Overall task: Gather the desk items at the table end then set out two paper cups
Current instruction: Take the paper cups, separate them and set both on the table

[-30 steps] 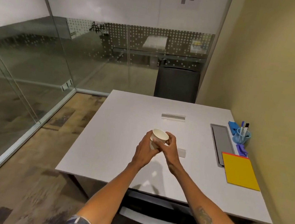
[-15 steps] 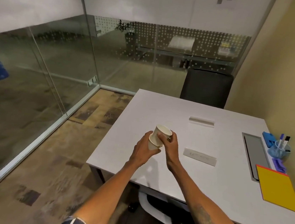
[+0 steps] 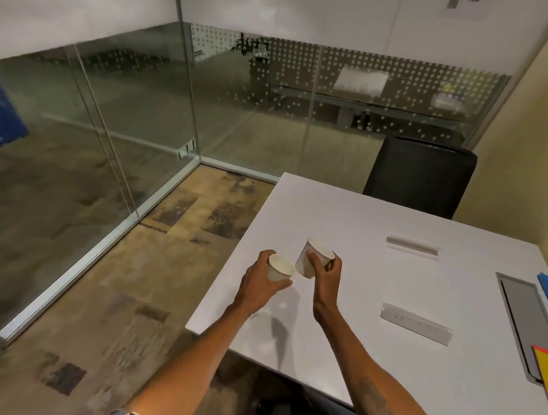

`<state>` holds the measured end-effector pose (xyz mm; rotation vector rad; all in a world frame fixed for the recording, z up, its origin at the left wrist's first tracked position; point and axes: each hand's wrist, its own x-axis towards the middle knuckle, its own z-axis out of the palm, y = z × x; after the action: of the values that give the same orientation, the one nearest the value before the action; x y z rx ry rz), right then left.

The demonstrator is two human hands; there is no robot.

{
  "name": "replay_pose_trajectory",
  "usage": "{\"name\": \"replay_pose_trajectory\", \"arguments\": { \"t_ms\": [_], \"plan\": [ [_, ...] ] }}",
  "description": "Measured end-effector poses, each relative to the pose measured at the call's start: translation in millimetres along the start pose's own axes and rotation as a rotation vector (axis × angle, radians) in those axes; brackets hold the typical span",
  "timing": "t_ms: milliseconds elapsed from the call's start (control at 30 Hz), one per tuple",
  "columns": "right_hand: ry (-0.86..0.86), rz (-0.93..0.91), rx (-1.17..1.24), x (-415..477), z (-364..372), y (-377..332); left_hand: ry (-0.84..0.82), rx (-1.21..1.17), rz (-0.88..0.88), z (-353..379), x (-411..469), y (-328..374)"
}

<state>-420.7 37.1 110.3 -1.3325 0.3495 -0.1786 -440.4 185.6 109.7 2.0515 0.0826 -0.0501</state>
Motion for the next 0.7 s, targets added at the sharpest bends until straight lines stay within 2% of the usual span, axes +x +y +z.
{"name": "replay_pose_trajectory", "arguments": {
  "t_ms": [333,700],
  "plan": [
    [0.109,0.102,0.074,66.6,110.7,21.2,-0.097,-0.005,-0.034,-82.5,113.3,-37.5],
    [0.202,0.119,0.077,101.1,179.2,33.8,-0.241,-0.013,-0.005,-125.0,209.8,-60.8]
  ]
}}
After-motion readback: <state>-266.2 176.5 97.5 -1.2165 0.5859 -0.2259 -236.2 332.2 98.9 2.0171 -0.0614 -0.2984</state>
